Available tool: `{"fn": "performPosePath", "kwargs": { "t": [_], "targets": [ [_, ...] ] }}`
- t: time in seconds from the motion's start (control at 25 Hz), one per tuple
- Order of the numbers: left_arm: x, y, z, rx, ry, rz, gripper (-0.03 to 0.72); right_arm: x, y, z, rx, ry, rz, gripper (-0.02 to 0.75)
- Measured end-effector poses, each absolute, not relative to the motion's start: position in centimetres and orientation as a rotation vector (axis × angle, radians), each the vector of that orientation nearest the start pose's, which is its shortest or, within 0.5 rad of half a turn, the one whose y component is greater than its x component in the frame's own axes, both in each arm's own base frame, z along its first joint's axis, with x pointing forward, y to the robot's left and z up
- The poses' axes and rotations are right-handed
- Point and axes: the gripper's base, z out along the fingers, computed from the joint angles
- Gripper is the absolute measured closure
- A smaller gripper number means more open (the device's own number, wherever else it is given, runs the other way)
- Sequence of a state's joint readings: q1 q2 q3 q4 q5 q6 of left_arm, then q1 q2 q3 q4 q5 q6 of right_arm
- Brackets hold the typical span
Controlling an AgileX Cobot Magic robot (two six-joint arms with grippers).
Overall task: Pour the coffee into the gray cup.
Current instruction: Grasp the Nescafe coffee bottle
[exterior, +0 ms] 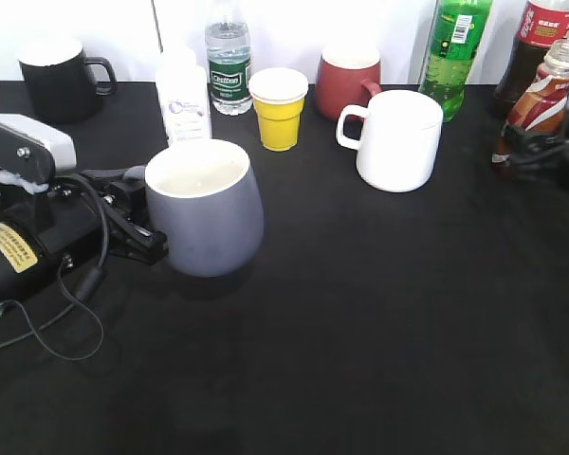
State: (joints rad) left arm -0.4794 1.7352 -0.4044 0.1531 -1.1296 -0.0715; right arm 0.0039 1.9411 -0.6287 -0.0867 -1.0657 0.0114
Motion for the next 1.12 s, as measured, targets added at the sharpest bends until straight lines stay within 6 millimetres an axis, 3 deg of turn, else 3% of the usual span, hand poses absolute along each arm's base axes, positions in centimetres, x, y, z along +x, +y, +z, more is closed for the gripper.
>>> {"fn": "performPosePath", "kwargs": {
  "t": [0.2,0.36,0.52,1.12],
  "targets": [
    [23.8,-13.8,15.4,0.503,1.636,-0.479,0.61,36.5,0.8,11.2,-0.075,1.71,0.046,0.099],
    [23.8,-13.8,15.4,0.503,1.636,-0.479,0.61,37.6,0.8,10.8,-0.072,1.688,0.048,0.118],
    [23.8,-13.8,15.4,0.503,1.636,-0.479,0.61,37.9,0.8,9.9,-0.038,1.68,0.078,0.146],
    [23.8,-13.8,15.4,0.503,1.636,-0.479,0.61,38.6,0.9,9.8,-0.043,1.634,0.095,0.206]
  ]
}}
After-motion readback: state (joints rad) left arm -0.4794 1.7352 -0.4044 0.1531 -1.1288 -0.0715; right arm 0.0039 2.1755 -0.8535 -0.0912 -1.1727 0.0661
